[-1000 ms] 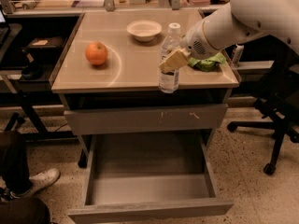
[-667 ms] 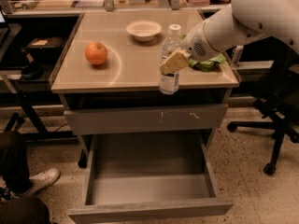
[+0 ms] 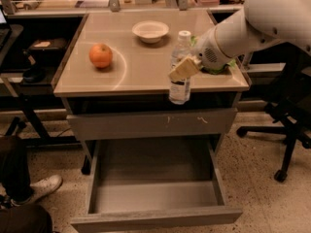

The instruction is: Place blue plastic bottle into middle drawer

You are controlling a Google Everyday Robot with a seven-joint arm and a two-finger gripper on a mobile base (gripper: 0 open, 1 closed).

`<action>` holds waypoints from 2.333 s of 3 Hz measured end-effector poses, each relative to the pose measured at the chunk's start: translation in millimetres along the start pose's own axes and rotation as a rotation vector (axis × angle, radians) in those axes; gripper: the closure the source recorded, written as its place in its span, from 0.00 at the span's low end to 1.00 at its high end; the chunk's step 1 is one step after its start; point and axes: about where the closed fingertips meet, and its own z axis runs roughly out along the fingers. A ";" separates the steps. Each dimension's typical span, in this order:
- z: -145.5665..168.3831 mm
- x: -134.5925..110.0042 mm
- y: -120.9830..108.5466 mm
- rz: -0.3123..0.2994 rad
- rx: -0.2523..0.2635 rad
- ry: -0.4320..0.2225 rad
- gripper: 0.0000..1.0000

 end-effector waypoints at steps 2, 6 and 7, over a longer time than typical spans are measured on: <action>-8.7 64.9 66.4 0.192 -0.053 0.069 1.00; 41.3 145.3 121.5 0.375 -0.089 0.159 1.00; 71.6 178.4 137.6 0.440 -0.112 0.189 1.00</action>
Offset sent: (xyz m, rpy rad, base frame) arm -0.1418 -0.0172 -0.0772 0.0874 0.3069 -0.1921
